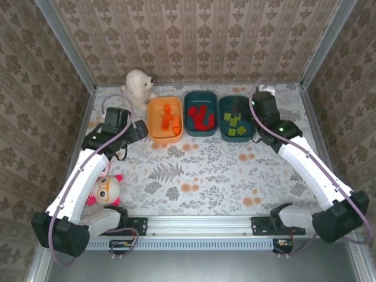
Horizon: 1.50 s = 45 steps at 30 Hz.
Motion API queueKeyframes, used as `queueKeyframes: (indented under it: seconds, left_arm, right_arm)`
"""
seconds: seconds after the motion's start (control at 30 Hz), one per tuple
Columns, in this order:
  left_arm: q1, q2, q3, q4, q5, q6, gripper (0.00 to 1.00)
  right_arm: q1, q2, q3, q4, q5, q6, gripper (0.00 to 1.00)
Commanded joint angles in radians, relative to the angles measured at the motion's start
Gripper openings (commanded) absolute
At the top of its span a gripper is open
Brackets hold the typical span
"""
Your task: Sort the legos into containers by color
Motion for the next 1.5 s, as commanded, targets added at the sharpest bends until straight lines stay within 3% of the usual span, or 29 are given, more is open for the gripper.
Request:
queueKeyframes:
  seconds: [0.0, 0.07, 0.13, 0.27, 0.37, 0.57, 0.63, 0.73, 0.83, 0.9, 0.97, 1.03, 1.07, 1.17, 1.2, 1.47]
  left_arm:
    - [0.016, 0.014, -0.091, 0.033, -0.337, 0.087, 1.0]
    - [0.035, 0.012, -0.203, 0.223, -0.368, 0.249, 1.0]
    - [0.055, 0.032, -0.269, 0.324, -0.399, 0.328, 1.0]
    - [0.147, 0.109, -0.399, 0.549, -0.236, 0.449, 1.0]
    - [0.187, 0.182, -0.463, 0.693, -0.177, 0.517, 1.0]
    - [0.258, 0.392, -0.374, 0.821, -0.008, 0.614, 1.0]
    - [0.282, 0.432, -0.351, 0.902, 0.043, 0.633, 1.0]
    - [0.338, 0.473, -0.357, 1.069, 0.123, 0.591, 1.0]
    - [0.36, 0.481, -0.366, 1.099, 0.195, 0.584, 1.0]
    - [0.324, 0.425, -0.475, 1.251, 0.177, 0.625, 1.0]
    - [0.284, 0.385, -0.637, 1.51, 0.141, 0.662, 1.0]
    - [0.263, 0.425, -0.752, 1.745, 0.129, 0.692, 1.0]
    - [0.251, 0.447, -0.784, 1.849, 0.109, 0.709, 1.0]
    - [0.264, 0.442, -0.69, 1.662, 0.102, 0.681, 1.0]
    - [0.305, 0.429, -0.678, 1.609, 0.161, 0.641, 1.0]
    - [0.303, 0.427, -0.689, 1.636, 0.15, 0.642, 1.0]
  right_arm:
    - [-0.12, -0.136, -0.283, 0.139, 0.161, -0.122, 1.0]
    - [-0.171, -0.188, -0.459, 0.352, 0.171, -0.214, 1.0]
    - [-0.202, -0.173, -0.548, 0.482, 0.176, -0.273, 1.0]
    - [-0.233, 0.005, -0.543, 0.571, 0.066, -0.342, 1.0]
    - [-0.236, 0.148, -0.51, 0.661, 0.023, -0.389, 1.0]
    - [-0.278, 0.371, -0.418, 0.805, -0.08, -0.382, 1.0]
    - [-0.292, 0.414, -0.366, 0.741, -0.09, -0.364, 1.0]
    - [-0.303, 0.412, -0.365, 0.731, -0.146, -0.373, 1.0]
    - [-0.303, 0.325, -0.52, 0.927, -0.182, -0.388, 1.0]
    - [-0.304, 0.287, -0.624, 1.08, -0.211, -0.402, 1.0]
    - [-0.304, 0.293, -0.716, 1.246, -0.252, -0.417, 1.0]
    - [-0.301, 0.347, -0.78, 1.436, -0.287, -0.442, 1.0]
    - [-0.296, 0.323, -0.769, 1.393, -0.284, -0.443, 1.0]
    - [-0.318, 0.327, -0.719, 1.291, -0.321, -0.424, 1.0]
    - [-0.322, 0.33, -0.72, 1.294, -0.325, -0.424, 1.0]
    - [-0.321, 0.326, -0.725, 1.299, -0.322, -0.425, 1.0]
